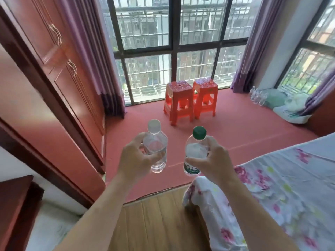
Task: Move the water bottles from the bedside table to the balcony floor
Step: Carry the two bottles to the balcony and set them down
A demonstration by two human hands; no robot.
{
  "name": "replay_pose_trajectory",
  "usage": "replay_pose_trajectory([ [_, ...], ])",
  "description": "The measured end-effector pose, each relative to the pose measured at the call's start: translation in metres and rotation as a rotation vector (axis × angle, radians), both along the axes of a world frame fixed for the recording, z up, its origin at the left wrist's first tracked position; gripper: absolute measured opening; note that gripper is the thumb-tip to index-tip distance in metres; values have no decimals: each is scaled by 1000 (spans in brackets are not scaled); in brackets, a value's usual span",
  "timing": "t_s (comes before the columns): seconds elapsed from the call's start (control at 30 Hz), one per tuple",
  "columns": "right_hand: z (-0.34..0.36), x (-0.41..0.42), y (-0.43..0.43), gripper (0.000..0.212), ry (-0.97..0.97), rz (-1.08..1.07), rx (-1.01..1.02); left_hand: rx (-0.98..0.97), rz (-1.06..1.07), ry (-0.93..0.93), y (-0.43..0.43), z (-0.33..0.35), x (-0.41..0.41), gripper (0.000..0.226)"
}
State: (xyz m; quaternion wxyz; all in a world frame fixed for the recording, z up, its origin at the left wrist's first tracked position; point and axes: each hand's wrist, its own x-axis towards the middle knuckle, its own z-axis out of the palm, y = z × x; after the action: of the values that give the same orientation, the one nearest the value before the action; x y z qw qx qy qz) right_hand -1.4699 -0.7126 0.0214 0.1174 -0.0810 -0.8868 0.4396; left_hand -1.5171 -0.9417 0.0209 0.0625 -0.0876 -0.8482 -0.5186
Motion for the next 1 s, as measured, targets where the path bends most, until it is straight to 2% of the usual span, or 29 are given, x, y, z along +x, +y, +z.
replay_pose_trajectory([
  [0.37,10,-221,4,50,-13,14,-6,9,17,20,1,7,-223,56],
  [0.6,8,-334,-6,51,-40,-160,-34,15,-73,3,-3,-2,-375,61],
  [0.87,8,-409,42,57,-56,-362,-22,38,-289,-11,74,-4,-495,51],
  [1.0,0,-447,85,58,-67,-434,-25,31,-375,-24,127,-12,-548,60],
])
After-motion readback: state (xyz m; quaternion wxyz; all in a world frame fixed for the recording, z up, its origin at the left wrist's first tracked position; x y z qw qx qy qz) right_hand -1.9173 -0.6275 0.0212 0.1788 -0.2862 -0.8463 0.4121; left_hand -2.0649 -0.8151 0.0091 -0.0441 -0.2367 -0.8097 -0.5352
